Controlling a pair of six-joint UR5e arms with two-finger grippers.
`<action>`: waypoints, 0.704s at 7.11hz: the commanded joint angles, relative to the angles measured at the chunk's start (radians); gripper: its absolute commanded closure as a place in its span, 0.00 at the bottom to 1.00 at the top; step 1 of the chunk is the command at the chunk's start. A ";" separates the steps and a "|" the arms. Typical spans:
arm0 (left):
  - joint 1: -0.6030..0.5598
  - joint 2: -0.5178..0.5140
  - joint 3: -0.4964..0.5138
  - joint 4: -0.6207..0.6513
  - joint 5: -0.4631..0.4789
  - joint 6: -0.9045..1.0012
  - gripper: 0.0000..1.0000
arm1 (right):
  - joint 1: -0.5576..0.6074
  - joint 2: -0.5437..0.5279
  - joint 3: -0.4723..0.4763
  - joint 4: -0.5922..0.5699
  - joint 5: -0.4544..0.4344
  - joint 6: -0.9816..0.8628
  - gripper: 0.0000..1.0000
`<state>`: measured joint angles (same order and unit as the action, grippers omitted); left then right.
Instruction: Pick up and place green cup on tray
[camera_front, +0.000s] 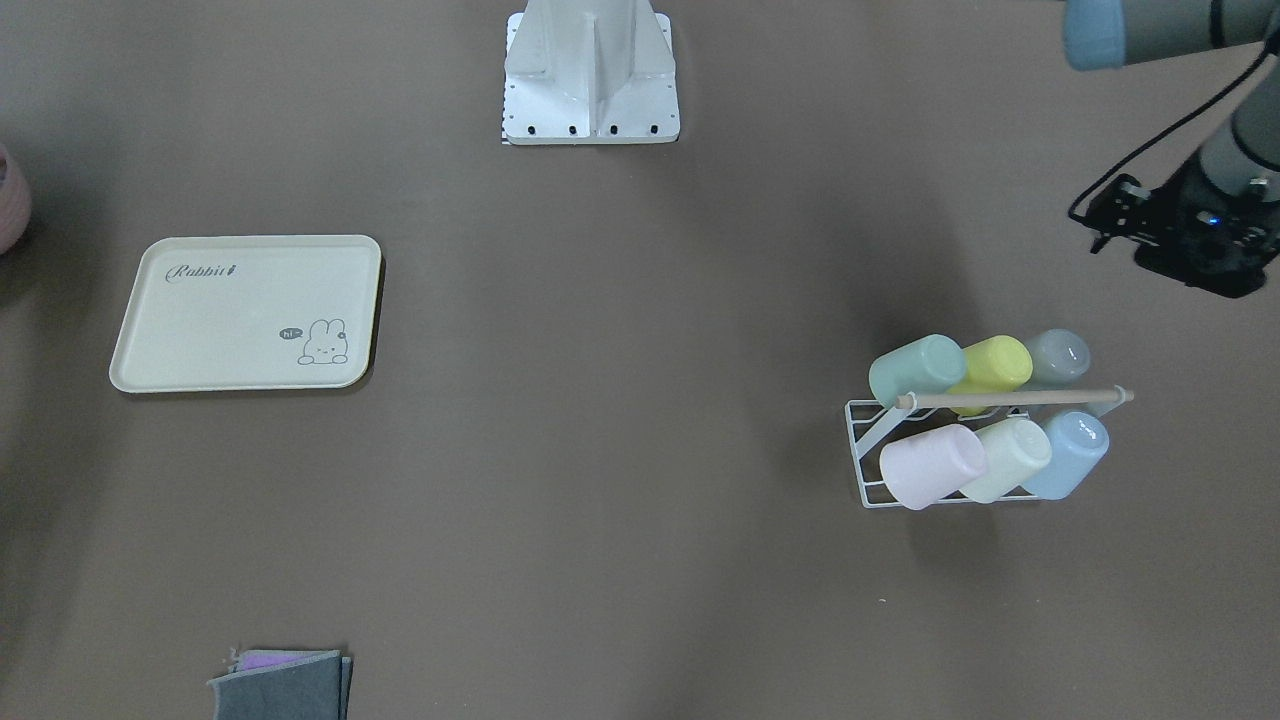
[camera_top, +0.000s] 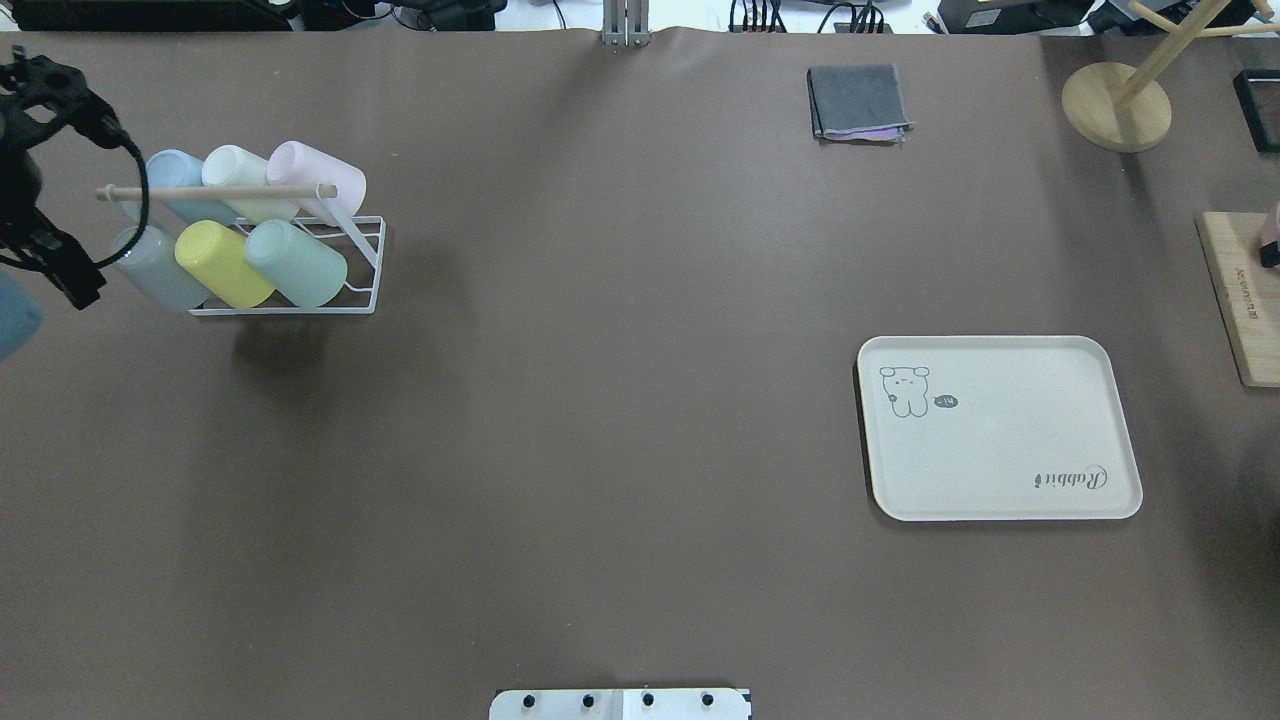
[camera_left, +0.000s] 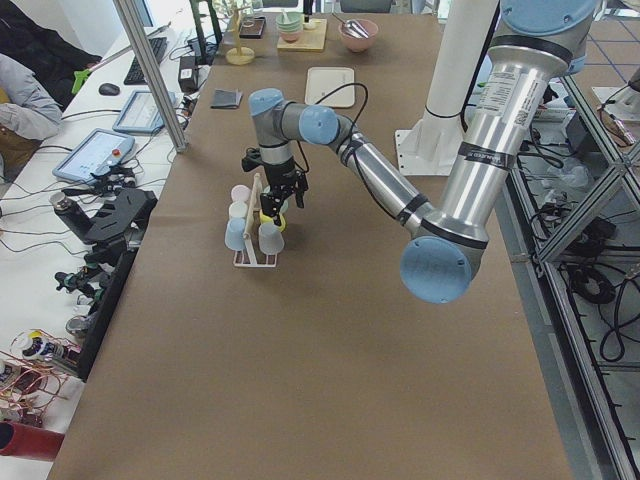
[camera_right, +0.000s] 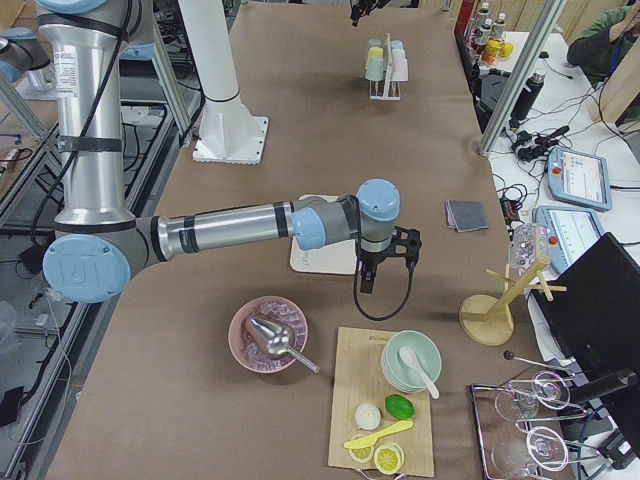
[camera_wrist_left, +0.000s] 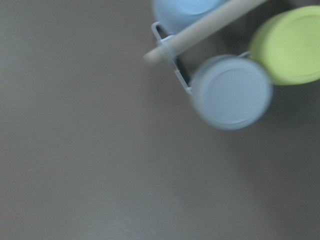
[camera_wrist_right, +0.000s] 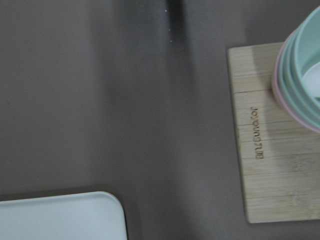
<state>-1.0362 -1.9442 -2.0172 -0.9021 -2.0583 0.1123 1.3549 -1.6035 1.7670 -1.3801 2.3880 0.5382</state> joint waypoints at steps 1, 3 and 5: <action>0.134 -0.164 -0.107 0.301 0.038 0.001 0.02 | -0.133 -0.067 0.008 0.258 0.004 0.269 0.00; 0.278 -0.252 -0.088 0.389 0.192 0.004 0.02 | -0.216 -0.147 0.002 0.377 -0.024 0.296 0.00; 0.340 -0.275 -0.043 0.393 0.395 0.195 0.02 | -0.269 -0.153 -0.039 0.433 -0.020 0.281 0.00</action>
<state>-0.7307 -2.2041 -2.0881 -0.5160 -1.7830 0.1862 1.1135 -1.7491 1.7572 -0.9874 2.3660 0.8281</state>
